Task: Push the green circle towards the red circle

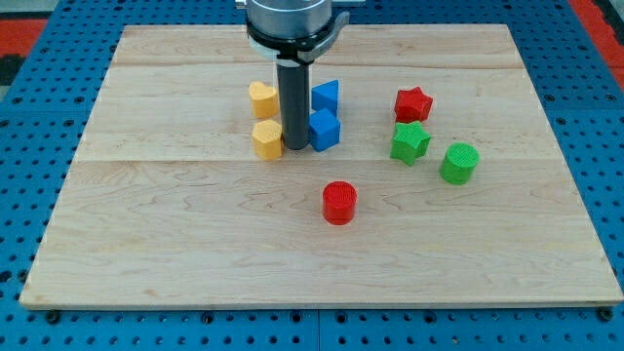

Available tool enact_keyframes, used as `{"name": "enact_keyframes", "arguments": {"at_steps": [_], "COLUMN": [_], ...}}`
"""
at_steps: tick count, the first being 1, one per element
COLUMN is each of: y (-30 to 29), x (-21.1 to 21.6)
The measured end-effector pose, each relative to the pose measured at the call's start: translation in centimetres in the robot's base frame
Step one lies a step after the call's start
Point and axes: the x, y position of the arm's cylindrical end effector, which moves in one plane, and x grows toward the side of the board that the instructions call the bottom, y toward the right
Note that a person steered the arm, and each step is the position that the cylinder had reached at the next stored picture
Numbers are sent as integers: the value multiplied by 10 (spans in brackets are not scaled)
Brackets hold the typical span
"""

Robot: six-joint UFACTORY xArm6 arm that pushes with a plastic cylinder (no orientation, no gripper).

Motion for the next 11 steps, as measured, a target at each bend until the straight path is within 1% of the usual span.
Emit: {"name": "enact_keyframes", "arguments": {"at_steps": [1, 2, 3, 4, 5, 6, 7, 9, 10, 11], "y": [-18, -21, -15, 28, 88, 92, 121, 257, 271, 266], "x": [0, 0, 11, 52, 69, 69, 74, 74, 59, 41]}}
